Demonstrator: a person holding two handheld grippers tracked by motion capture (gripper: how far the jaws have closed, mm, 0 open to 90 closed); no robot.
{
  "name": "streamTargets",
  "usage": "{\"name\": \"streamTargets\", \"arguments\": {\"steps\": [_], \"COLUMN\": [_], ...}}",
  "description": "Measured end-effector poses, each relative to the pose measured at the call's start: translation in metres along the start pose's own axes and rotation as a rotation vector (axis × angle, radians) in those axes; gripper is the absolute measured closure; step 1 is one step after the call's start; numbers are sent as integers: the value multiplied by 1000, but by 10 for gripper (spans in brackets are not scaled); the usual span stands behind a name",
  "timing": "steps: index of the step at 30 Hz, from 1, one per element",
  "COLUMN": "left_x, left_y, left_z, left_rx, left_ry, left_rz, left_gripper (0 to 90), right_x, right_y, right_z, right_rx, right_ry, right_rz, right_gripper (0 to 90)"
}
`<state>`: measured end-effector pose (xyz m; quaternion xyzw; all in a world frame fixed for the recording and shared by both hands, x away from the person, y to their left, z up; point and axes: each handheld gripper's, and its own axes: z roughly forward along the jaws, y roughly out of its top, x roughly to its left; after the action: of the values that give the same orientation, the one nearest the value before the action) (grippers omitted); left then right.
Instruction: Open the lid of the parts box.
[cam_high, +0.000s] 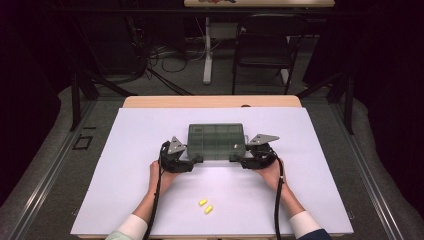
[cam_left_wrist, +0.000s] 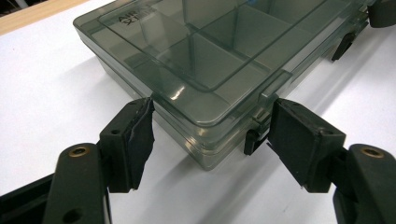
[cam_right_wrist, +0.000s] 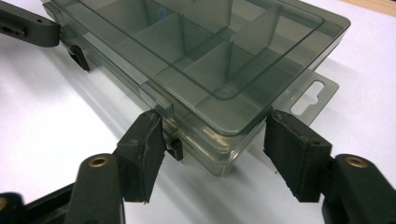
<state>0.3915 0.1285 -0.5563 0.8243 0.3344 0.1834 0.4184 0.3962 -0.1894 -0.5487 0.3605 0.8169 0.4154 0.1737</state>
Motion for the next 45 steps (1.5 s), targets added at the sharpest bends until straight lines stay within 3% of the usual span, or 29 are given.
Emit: {"name": "streamTargets", "arguments": {"steps": [10,24,32,41,45], "left_x": [-1,-5,-10,-12,-15], "left_y": [1,4,9,13,14], "left_z": [-2,-6,-6,-12,-15], "left_rx": [-9,-17,-10,-61,-82], "left_ry": [12,63,98,148,174], "left_rz": [12,43,87,104,134], "left_gripper": [309,295,323,410,436], "right_x": [-1,-2,-2,-1,-1], "right_y": [1,3,6,8,8], "right_z": [-4,-10,-15,-18,-20], "right_rx": [-13,-40,-59,-74,-77], "right_ry": [-2,-30,-41,-46,-50], "right_rz": [5,17,25,28,24], "right_gripper": [420,509,551,564,567]}}
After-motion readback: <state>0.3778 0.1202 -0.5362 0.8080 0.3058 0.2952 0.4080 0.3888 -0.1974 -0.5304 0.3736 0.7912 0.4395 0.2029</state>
